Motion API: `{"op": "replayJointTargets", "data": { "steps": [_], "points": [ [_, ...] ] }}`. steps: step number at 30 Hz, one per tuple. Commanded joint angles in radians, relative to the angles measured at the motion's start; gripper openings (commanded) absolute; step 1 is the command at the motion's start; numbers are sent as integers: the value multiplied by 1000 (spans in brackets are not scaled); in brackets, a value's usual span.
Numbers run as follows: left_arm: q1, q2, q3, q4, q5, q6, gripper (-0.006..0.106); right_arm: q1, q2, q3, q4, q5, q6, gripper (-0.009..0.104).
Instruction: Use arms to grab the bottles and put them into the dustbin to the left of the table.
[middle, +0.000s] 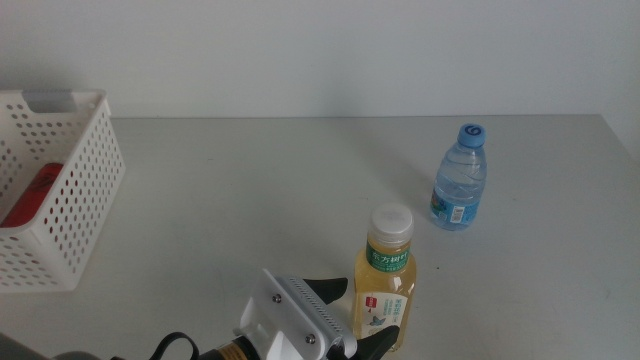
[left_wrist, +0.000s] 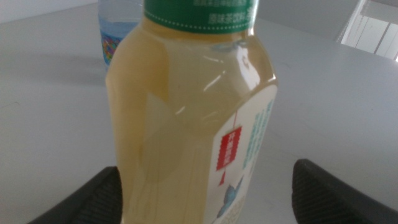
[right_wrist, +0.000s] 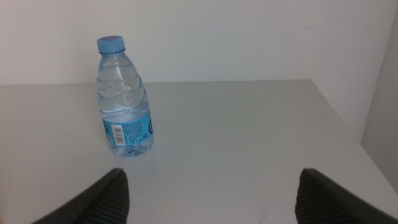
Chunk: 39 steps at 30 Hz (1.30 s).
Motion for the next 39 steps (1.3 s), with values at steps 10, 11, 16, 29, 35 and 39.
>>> {"op": "replayJointTargets", "data": {
  "steps": [10,11,16,29,35,39],
  "points": [
    [88,50,-124,93,-140,-43,93,2,-20,-10,-8,-79,-12,94],
    [98,57,-136,116,-138,-57,93,2,-20,-10,-8,-79,-12,94],
    [117,89,-194,198,-97,-96,93,2,-20,-10,-8,-79,-12,94],
    [129,120,-252,243,-92,-112,87,2,-20,-10,-8,-79,-12,94],
    [216,105,-253,376,-68,-261,40,2,-20,-10,-8,-79,-12,94],
    [255,27,-255,385,58,-364,18,2,-20,-10,-8,-79,-12,94]
  ]
}}
